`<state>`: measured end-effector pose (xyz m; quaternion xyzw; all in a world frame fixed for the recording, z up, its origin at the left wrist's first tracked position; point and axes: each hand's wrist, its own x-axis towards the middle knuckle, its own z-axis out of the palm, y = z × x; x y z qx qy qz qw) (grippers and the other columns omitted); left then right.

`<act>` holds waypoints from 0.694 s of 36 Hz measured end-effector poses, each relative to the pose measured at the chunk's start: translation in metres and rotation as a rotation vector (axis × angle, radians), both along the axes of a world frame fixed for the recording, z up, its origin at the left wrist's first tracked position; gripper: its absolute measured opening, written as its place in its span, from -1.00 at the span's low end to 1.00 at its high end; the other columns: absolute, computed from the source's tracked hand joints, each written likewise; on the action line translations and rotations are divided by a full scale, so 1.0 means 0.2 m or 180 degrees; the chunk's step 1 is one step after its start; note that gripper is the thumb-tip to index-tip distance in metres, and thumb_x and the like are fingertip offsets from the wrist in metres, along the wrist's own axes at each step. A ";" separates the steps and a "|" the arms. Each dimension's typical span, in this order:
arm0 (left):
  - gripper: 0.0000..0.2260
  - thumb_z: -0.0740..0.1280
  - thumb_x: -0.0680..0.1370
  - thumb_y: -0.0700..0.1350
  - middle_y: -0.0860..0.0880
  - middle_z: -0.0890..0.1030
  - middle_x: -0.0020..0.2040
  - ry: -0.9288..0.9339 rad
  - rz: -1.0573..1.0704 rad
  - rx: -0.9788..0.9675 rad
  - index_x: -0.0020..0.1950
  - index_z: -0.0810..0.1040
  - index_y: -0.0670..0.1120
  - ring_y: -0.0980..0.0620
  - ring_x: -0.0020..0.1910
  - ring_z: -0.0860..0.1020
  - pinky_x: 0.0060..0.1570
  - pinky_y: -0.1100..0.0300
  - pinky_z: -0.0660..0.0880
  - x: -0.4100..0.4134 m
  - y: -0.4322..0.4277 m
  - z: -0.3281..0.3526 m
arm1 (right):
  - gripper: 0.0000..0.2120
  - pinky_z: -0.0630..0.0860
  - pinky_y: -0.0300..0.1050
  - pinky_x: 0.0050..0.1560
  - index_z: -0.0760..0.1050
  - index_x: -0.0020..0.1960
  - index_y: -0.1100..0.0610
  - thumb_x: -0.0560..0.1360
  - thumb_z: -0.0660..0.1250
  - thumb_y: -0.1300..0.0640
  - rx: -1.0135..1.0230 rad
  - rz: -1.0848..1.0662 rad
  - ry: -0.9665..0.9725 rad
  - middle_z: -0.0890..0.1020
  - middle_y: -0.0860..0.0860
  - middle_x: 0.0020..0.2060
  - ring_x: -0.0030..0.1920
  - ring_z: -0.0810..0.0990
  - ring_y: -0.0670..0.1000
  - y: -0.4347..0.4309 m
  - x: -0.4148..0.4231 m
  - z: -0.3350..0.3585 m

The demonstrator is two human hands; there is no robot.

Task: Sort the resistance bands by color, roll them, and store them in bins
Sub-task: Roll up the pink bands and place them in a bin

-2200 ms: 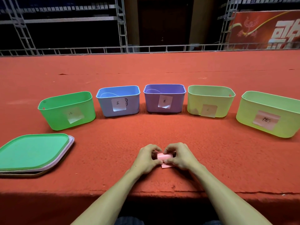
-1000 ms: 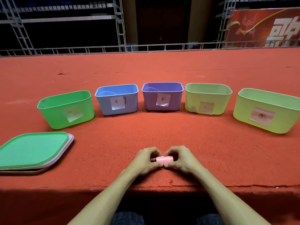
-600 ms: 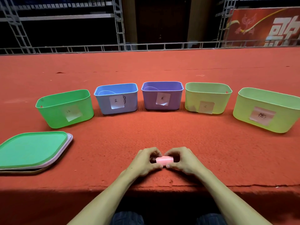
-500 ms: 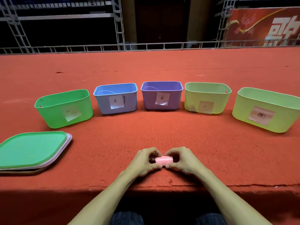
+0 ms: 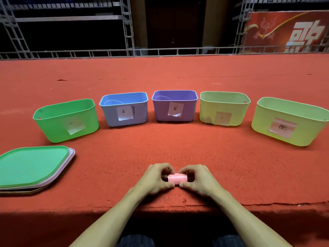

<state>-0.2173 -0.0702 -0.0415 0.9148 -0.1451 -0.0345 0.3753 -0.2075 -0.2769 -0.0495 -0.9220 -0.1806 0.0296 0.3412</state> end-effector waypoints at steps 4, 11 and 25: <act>-0.73 0.53 0.28 -0.14 0.11 0.64 -0.21 -0.0038 0.0109 -0.0065 -0.12 0.57 0.10 0.20 -0.22 0.58 -0.13 0.27 0.52 -0.01 -0.01 -0.01 | -0.66 0.51 -0.14 0.05 0.60 0.02 -0.15 0.25 0.48 -0.08 -0.0060 0.0034 0.0004 0.65 -0.23 -0.15 -0.01 0.55 -0.13 0.00 0.01 0.00; -0.72 0.53 0.22 -0.18 0.06 0.67 -0.23 -0.0001 0.0240 -0.0072 -0.14 0.59 0.04 0.12 -0.22 0.63 -0.15 0.12 0.60 -0.02 -0.03 0.01 | -0.73 0.41 -0.28 -0.23 0.58 -0.12 -0.16 0.22 0.51 0.03 -0.0087 -0.0012 0.0040 0.61 -0.12 -0.24 -0.16 0.54 -0.10 0.02 0.00 0.04; -0.74 0.50 0.22 -0.20 0.09 0.66 -0.22 -0.0458 -0.0018 -0.0136 -0.17 0.58 0.04 0.13 -0.21 0.61 -0.17 0.24 0.55 0.10 -0.14 0.16 | -0.71 0.55 -0.17 -0.25 0.61 -0.19 -0.11 0.17 0.56 0.16 0.0155 -0.0170 -0.0254 0.65 -0.07 -0.28 -0.28 0.61 -0.05 -0.09 0.09 0.19</act>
